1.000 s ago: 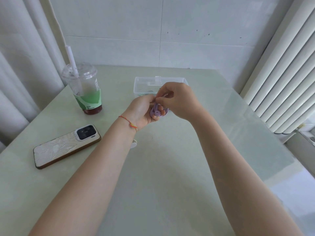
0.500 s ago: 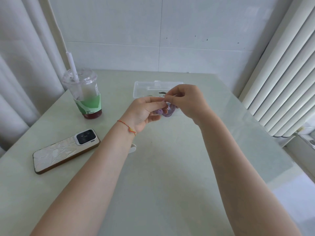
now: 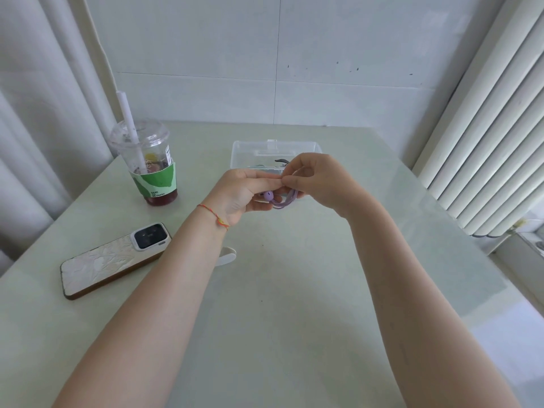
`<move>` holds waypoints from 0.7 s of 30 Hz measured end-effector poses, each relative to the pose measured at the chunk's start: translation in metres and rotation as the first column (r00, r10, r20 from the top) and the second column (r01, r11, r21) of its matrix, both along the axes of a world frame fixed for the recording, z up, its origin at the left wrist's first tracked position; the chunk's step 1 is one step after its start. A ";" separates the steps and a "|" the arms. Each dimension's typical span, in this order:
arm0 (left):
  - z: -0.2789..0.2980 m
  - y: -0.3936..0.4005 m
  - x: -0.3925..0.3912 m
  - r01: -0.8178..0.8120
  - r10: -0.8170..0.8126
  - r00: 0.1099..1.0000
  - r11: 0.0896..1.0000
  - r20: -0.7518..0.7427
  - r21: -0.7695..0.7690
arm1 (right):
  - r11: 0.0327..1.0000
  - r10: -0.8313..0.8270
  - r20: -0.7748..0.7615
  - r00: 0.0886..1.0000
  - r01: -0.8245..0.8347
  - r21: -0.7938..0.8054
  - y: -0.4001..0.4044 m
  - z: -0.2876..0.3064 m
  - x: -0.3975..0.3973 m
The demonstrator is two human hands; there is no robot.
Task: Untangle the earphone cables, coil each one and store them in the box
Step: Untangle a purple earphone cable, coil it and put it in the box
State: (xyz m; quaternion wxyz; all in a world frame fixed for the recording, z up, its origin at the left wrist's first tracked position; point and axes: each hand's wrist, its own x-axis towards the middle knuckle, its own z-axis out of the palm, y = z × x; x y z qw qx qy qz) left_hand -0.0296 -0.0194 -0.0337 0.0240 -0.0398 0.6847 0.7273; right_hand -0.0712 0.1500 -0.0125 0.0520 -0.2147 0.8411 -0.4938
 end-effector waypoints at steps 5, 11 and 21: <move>0.010 -0.013 0.003 -0.004 0.008 0.999 0.993 0.038 -0.119 | 1.000 -0.003 -0.060 0.998 0.004 0.023 -0.012 0.000 0.004; 0.013 -0.033 0.019 0.039 -0.037 0.999 0.876 0.012 -0.480 | 0.995 -0.085 -0.108 0.990 0.090 0.043 -0.028 -0.007 0.013; -0.025 -0.056 0.048 0.132 -0.055 0.991 0.597 0.125 -0.791 | 0.955 -0.196 0.137 0.971 0.221 -0.198 -0.028 -0.032 0.034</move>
